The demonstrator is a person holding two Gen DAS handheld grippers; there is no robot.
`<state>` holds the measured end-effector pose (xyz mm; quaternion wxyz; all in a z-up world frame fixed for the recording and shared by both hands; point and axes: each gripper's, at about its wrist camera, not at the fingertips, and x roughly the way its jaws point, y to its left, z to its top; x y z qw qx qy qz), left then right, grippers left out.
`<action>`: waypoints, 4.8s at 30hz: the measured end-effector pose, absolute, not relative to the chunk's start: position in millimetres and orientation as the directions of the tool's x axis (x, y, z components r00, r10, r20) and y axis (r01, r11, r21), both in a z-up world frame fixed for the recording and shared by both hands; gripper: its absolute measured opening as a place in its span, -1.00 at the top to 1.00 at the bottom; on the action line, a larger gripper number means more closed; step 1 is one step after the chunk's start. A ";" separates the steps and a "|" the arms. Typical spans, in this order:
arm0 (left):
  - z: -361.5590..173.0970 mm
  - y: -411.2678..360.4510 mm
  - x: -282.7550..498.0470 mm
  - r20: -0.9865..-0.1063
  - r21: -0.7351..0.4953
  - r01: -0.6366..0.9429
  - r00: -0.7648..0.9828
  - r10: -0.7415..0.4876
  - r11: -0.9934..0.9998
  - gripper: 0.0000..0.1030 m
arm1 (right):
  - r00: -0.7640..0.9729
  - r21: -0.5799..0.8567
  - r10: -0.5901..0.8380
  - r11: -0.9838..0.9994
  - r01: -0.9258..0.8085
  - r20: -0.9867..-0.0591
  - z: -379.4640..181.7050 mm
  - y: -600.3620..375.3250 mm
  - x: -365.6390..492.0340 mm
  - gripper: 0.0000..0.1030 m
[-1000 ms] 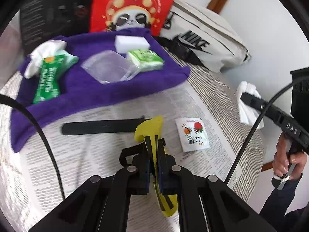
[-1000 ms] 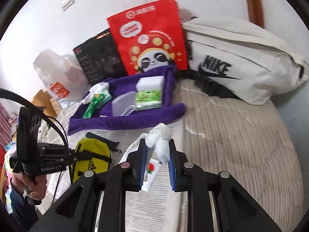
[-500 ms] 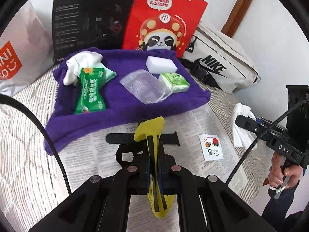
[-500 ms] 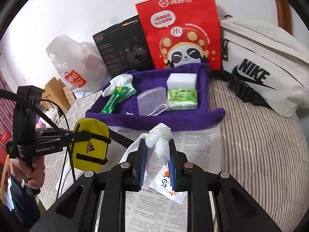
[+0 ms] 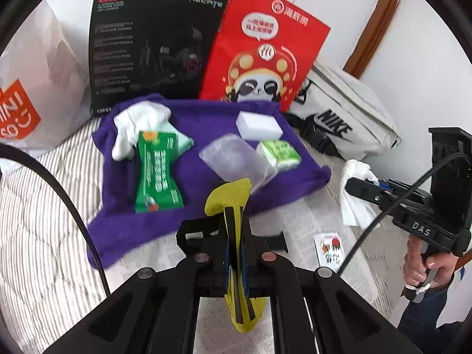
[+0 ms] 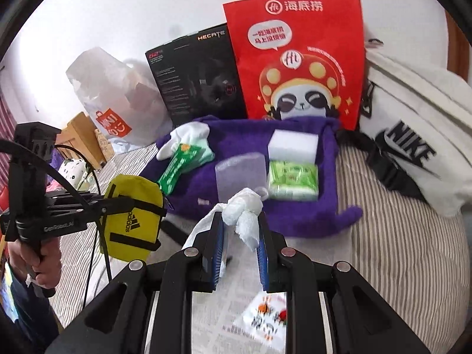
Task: Organize soft objects
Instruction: 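Carry the cloth with the right gripper over the towel while the left carries the yellow pouch there, then open the right gripper to drop the cloth while the left lowers the yellow pouch onto the towel, then move the right gripper to the white tomato-print packet on the newspaper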
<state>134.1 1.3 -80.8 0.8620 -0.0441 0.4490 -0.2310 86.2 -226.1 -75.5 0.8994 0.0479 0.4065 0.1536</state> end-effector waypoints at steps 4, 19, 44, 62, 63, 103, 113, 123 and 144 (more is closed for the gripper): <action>-69.8 7.9 146.4 -0.740 -0.283 0.355 0.510 -0.439 0.891 0.88 | 0.629 0.208 0.320 0.946 -0.247 -0.709 -69.3 -220.2 109.2 0.60; -55.3 26.3 213.3 -0.717 -0.291 0.313 0.554 -0.423 0.904 0.88 | 0.615 0.189 0.295 0.954 -0.233 -0.731 -78.4 -206.7 197.3 0.60; -87.0 73.1 253.9 -0.749 -0.308 0.205 0.550 -0.370 0.929 0.88 | 0.444 0.130 0.232 0.960 -0.250 -0.866 -169.8 -150.8 315.0 0.54; -88.2 61.8 252.3 -0.740 -0.321 0.248 0.536 -0.406 0.914 0.88 | 0.548 0.093 0.197 0.973 -0.213 -0.813 -110.8 -184.7 244.9 -0.02; -87.2 59.6 251.7 -0.738 -0.323 0.254 0.536 -0.410 0.912 0.87 | 0.559 0.091 0.195 0.974 -0.208 -0.806 -106.6 -188.6 238.2 -0.03; -131.8 -24.6 265.8 -0.865 -0.104 0.309 0.442 -0.239 0.945 -0.27 | 0.613 0.081 0.152 0.987 -0.141 -0.775 -99.3 -220.8 157.8 -0.05; -116.9 -21.2 262.9 -0.864 -0.033 0.286 0.473 -0.171 0.958 -0.46 | 0.632 0.086 0.158 0.986 -0.144 -0.758 -94.5 -219.9 150.4 -0.13; -91.7 -14.4 251.4 -0.838 -0.038 0.285 0.513 -0.185 0.958 -0.53 | 0.639 0.062 0.154 0.984 -0.164 -0.754 -92.1 -241.0 113.8 -0.31; -44.5 -55.9 181.1 -0.801 0.073 0.402 0.569 -0.187 0.913 -0.56 | 0.482 0.110 0.147 0.988 -0.105 -0.864 -176.0 -242.1 53.5 -0.65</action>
